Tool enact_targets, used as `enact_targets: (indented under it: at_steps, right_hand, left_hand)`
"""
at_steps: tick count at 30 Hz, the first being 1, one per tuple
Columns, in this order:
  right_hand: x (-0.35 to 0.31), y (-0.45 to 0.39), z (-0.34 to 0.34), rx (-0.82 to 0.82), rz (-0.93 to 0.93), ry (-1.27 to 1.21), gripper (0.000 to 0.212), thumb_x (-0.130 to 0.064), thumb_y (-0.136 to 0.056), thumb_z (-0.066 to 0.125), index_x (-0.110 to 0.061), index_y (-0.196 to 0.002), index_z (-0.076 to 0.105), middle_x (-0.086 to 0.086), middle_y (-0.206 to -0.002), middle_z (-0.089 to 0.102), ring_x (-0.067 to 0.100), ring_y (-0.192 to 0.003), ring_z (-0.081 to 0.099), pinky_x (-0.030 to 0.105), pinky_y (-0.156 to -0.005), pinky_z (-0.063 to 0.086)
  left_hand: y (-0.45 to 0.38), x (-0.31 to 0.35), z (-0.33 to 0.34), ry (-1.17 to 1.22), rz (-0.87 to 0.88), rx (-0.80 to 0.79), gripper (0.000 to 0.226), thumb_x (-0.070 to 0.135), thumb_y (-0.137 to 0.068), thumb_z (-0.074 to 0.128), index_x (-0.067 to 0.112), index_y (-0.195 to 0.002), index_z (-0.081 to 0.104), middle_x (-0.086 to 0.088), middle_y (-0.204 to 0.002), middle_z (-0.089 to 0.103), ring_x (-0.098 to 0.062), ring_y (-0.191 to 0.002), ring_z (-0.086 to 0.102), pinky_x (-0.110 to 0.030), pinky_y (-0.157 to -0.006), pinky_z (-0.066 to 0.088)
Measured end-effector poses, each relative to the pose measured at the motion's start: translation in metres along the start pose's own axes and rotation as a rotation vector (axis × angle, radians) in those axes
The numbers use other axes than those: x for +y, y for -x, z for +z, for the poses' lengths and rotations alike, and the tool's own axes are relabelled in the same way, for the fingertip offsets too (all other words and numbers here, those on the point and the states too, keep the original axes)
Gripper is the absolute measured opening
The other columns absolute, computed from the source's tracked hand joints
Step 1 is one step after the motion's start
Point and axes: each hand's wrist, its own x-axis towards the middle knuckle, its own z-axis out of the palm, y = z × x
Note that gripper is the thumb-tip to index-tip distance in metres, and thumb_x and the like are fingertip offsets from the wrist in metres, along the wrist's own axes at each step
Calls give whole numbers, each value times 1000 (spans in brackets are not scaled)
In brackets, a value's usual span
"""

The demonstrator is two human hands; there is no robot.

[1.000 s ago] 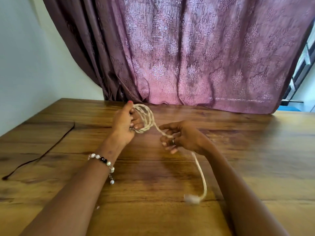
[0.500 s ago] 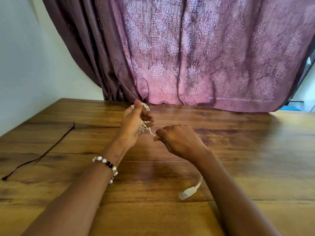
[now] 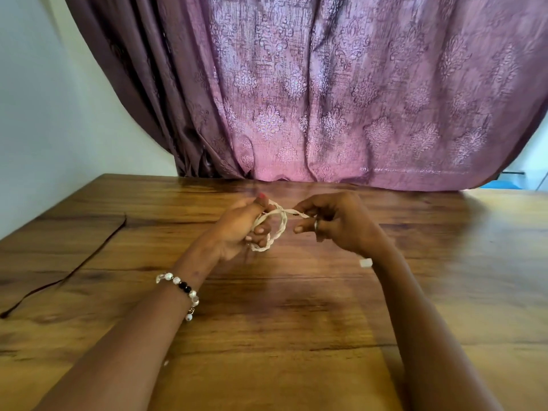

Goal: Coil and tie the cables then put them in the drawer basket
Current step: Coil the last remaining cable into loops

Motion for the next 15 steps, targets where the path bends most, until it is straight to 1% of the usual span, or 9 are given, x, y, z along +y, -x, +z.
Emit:
enact_targets:
  at_steps: [2,4,7,9,11,13,15]
  right_hand:
    - [10,2,-9,-17,15,-23,28,-10,-71,79,-4,-97,72,3,-71,71,14,-45,59,25,-52,51]
    - [17,2,-9,17,3,34,22,-12,-73,78,-7,-94,74,4,-73,73,13,-46,61,25,-53,52]
    - [21,-2,0,176,-85,223,16,-18,-75,78,-11,-89,76,-7,-73,70,6,-52,58,24,-56,49]
    - [20,-4,8,284,-139,264,15,-19,-75,78,-11,-87,76,-4,-73,70,8,-58,58,24,-59,46]
    - [20,-4,15,340,-127,240,16,-20,-75,77,-10,-88,75,1,-72,70,6,-55,55,23,-56,45]
    - [21,-4,22,348,-85,191,17,-17,-77,77,-10,-93,73,0,-69,67,5,-51,55,20,-50,45]
    - [22,-5,24,306,-26,106,19,-12,-80,75,-11,-98,68,2,-71,66,8,-49,57,19,-45,46]
  left_hand:
    - [0,1,-5,70,-40,-31,40,41,-92,44,10,-67,50,0,-41,31,-4,-27,20,-18,-38,35]
    - [2,1,-5,95,-99,-121,43,47,-85,44,9,-70,53,3,-39,29,-3,-27,18,-18,-39,36]
    - [6,2,3,63,-170,-229,51,53,-80,40,4,-79,53,5,-37,26,-1,-26,17,-18,-37,37]
    - [8,1,5,59,-153,-227,45,48,-83,41,4,-80,51,6,-37,26,-1,-26,18,-18,-38,39]
    - [7,1,5,90,-126,-203,37,40,-91,41,6,-79,48,6,-37,27,-2,-26,20,-18,-39,41]
    - [4,-1,3,142,-122,-174,35,35,-97,38,8,-77,46,7,-38,28,-2,-25,22,-19,-40,42]
    - [2,-3,2,197,-127,-151,33,36,-95,40,11,-75,46,6,-39,29,-2,-25,24,-19,-40,39]
